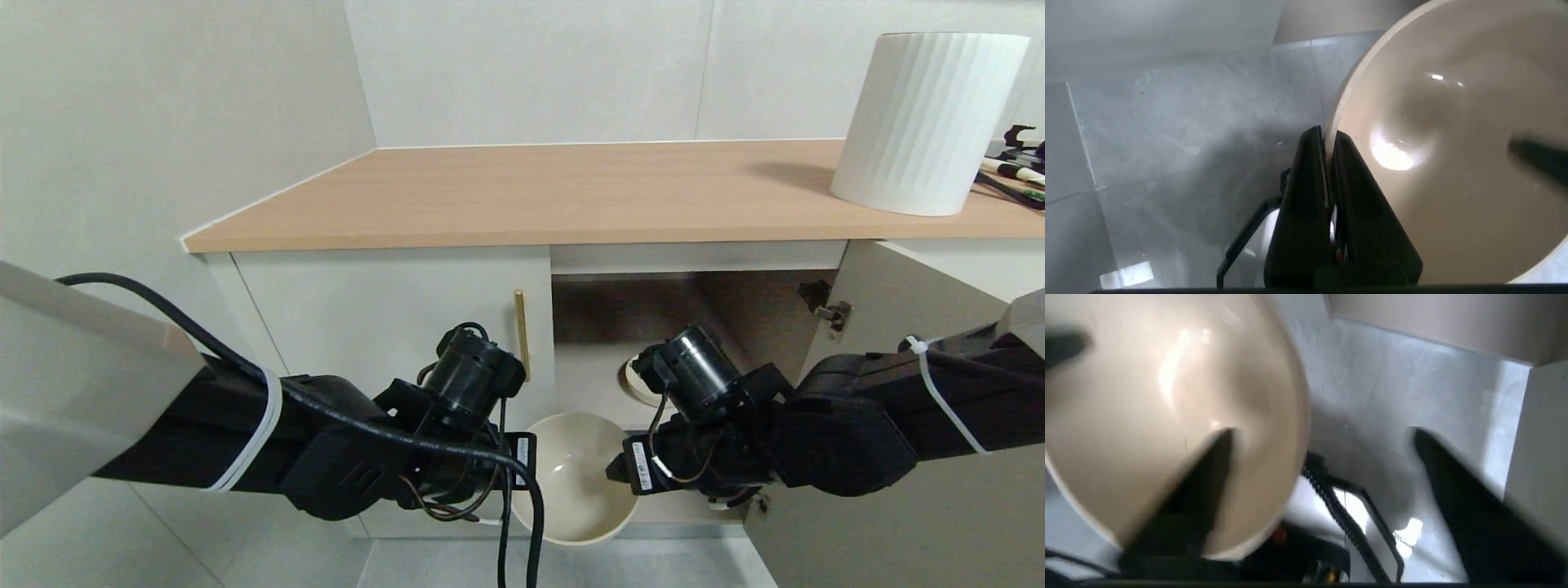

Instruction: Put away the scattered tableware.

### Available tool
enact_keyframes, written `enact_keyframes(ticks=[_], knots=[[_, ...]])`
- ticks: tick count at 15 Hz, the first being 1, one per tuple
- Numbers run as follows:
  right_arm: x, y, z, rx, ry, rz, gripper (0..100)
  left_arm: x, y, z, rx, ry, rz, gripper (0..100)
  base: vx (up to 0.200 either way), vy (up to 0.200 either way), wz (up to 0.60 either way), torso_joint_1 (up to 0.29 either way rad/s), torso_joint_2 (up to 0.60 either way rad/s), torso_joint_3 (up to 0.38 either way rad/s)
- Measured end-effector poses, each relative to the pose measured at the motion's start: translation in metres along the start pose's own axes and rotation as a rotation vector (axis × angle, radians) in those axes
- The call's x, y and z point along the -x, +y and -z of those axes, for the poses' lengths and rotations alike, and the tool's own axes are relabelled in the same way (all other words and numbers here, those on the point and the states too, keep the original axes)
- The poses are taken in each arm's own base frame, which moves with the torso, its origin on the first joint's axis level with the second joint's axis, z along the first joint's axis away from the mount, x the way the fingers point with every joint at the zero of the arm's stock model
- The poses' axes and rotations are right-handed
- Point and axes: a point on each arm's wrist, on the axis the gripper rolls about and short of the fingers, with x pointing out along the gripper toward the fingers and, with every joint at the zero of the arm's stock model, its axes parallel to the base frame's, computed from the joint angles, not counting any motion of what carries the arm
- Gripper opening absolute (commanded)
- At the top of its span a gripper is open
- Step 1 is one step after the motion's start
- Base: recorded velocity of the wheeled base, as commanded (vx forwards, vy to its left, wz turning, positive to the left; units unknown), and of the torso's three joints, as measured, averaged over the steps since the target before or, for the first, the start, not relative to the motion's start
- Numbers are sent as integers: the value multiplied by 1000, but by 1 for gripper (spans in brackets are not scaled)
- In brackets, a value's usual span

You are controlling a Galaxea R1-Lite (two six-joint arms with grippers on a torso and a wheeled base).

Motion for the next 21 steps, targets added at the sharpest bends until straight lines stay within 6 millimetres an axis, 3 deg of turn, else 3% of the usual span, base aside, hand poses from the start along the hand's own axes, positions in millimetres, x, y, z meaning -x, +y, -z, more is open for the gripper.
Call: enact_keyframes(ticks=[9,10,14,17,21], knots=[[-5,0,2,1,12,5,0,1,-1,0,1,-3,4,0,0,0,0,0,0,0],[-6,0,2,1,13,6,0,1,-1,-1,2,-4,4,100,0,0,0,0,0,0],[-8,-1,3,2,15,14,0,2,0,-1,7,-10,4,100,0,0,0,0,0,0],[-20,-5,-2,-16,-76,103,0,6,-1,-3,9,-21,11,100,0,0,0,0,0,0],[-49,-34,-24,-178,-248,147,0,9,-1,-4,11,-27,15,100,0,0,0,0,0,0]])
